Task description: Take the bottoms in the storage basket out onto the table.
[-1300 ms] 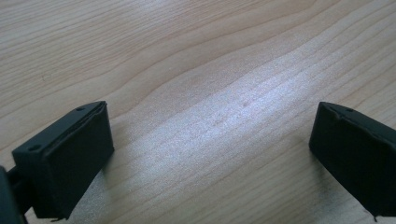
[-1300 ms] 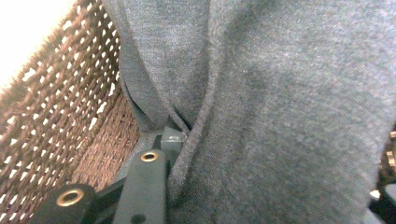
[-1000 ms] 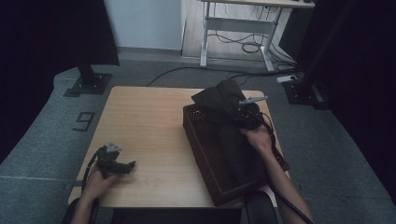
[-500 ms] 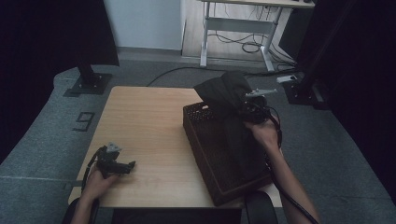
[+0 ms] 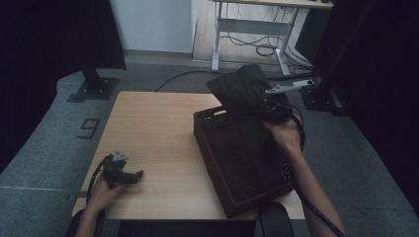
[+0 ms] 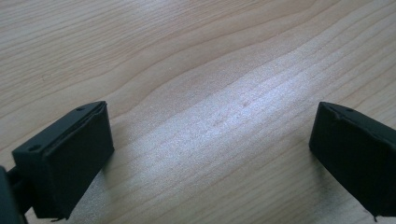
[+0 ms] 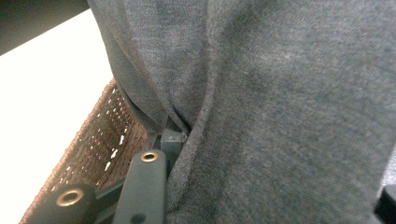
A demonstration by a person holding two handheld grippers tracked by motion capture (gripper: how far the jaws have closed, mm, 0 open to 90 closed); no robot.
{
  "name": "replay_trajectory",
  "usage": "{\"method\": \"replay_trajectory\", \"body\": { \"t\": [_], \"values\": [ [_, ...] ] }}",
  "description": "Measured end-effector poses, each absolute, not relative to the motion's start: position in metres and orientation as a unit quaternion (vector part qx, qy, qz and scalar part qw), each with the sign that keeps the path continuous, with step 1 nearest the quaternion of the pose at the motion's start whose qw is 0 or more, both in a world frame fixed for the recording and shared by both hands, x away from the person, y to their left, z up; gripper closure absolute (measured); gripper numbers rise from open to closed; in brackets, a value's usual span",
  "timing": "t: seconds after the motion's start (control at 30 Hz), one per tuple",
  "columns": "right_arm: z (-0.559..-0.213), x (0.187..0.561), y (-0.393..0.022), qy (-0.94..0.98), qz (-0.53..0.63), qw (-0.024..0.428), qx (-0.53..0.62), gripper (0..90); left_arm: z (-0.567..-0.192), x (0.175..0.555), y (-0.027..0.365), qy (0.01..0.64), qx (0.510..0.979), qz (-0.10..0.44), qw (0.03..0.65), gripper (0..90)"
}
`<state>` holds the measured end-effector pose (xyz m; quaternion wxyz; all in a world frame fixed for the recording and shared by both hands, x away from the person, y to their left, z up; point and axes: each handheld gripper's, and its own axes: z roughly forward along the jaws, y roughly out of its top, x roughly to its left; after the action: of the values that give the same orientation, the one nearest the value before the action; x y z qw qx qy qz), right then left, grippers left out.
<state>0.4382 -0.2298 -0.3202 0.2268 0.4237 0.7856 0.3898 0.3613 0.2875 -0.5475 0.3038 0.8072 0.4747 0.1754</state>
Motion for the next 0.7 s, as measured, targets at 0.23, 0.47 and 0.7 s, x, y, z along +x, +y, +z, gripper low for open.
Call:
{"method": "replay_trajectory", "body": {
  "t": [0.23, 0.47, 0.7],
  "values": [
    [-0.307, 0.436, -0.228, 0.785, 0.394, 0.226, 0.421, 63.5, -0.547, 0.361, 0.288, 0.474, 0.808, 0.175, 0.304, 0.0],
    [-0.293, 0.435, -0.226, 0.785, 0.398, 0.229, 0.416, 63.5, -0.547, 0.361, 0.288, 0.475, 0.807, 0.175, 0.304, 0.0],
    [-0.282, 0.433, -0.223, 0.786, 0.4, 0.23, 0.412, 63.4, -0.548, 0.361, 0.288, 0.475, 0.807, 0.175, 0.304, 0.0]
  ]
}}
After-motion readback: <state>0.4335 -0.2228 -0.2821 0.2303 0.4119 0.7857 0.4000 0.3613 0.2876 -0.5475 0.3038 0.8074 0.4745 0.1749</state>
